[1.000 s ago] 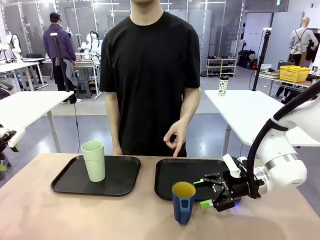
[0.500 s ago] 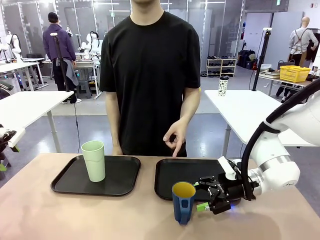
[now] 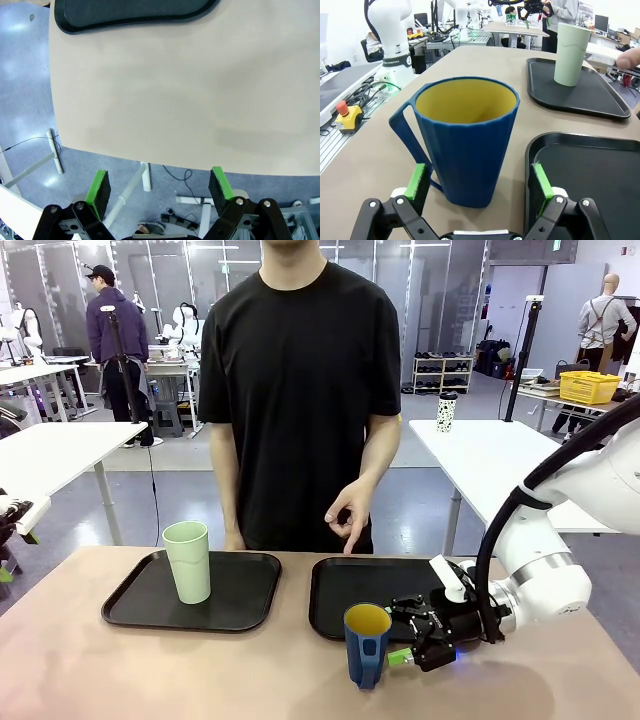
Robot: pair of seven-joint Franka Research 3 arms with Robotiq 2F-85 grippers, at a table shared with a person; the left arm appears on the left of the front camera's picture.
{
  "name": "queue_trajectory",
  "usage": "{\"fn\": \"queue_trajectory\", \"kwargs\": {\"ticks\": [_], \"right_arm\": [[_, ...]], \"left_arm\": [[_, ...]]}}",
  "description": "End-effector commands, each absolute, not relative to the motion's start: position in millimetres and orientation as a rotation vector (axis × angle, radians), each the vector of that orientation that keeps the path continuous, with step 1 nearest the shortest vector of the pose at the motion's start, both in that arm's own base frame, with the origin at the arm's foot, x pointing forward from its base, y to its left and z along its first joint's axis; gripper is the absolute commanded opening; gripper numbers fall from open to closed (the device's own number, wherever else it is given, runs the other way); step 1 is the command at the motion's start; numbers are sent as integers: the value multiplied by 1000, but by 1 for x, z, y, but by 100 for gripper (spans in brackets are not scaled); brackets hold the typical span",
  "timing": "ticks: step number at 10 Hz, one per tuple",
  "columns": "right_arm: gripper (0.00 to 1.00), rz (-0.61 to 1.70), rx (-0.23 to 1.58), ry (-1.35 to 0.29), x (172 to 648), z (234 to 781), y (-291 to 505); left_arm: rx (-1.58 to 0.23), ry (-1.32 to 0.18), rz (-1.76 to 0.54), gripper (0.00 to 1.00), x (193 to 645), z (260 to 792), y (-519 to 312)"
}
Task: Sort and store the cups by type.
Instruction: Pick up the Handle plastic cup and place it into the empty Flat Tray.
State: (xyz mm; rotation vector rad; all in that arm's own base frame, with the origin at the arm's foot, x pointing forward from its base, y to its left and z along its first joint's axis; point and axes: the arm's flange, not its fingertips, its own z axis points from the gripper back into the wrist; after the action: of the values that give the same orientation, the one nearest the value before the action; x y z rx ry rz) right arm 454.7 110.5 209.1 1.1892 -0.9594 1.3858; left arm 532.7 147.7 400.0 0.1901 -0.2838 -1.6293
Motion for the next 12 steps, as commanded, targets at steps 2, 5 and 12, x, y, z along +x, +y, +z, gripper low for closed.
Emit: {"fn": "queue_trajectory", "kwargs": {"ticks": [2, 5, 12], "right_arm": [[100, 1412, 1206, -978, 453, 203, 120], [100, 1422, 1213, -993, 453, 200, 126], [100, 1423, 1219, -994, 446, 191, 141]], "left_arm": [[193, -318, -1643, 100, 533, 401, 150], [193, -318, -1643, 100, 533, 401, 150], [193, -318, -1643, 100, 533, 401, 150]]}}
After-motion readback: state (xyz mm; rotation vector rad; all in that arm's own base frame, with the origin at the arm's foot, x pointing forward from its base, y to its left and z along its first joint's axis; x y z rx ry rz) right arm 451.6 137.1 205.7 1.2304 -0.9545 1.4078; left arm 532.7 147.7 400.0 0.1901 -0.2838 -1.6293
